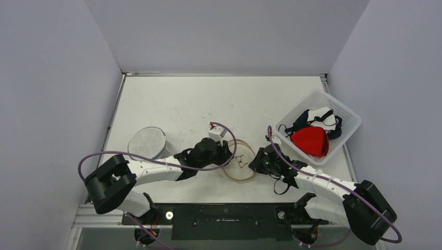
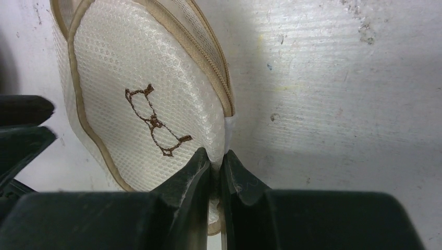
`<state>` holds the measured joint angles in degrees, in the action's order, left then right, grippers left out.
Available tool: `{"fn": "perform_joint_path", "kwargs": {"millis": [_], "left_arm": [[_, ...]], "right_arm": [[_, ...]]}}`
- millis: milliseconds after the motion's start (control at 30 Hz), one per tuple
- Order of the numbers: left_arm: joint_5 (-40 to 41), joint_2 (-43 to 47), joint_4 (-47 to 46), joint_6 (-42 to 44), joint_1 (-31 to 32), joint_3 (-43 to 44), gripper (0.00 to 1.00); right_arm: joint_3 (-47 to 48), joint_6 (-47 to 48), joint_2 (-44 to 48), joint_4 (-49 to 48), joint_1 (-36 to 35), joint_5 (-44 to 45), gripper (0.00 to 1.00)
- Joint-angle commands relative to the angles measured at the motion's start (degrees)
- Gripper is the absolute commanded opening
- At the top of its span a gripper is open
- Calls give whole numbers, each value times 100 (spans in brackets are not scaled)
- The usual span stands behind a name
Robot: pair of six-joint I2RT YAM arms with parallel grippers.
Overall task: Unzip the laundry bag and remove the bra
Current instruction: Close the laundry bag at the center of the board.
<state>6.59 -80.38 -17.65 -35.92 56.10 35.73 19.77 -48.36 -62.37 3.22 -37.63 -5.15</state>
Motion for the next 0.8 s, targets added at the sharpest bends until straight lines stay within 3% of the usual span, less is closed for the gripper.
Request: {"fn": "perform_joint_path", "kwargs": {"millis": [0, 100, 267, 400, 567, 767], "left_arm": [[352, -474, -143, 356, 29, 419, 22], [516, -687, -110, 326, 28, 392, 18], [578, -654, -315, 209, 23, 181, 17], [647, -561, -246, 208, 21, 156, 16], [853, -496, -184, 226, 12, 78, 15], [1247, -634, -117, 173, 5, -7, 11]], "right_arm": [[236, -85, 52, 30, -84, 215, 7], [270, -103, 175, 33, -125, 191, 20], [391, -2, 661, 368, -147, 261, 52], [500, 175, 1209, 785, -148, 445, 61], [185, 369, 1778, 305, -156, 45, 56], [108, 353, 892, -915, -535, -151, 38]]}}
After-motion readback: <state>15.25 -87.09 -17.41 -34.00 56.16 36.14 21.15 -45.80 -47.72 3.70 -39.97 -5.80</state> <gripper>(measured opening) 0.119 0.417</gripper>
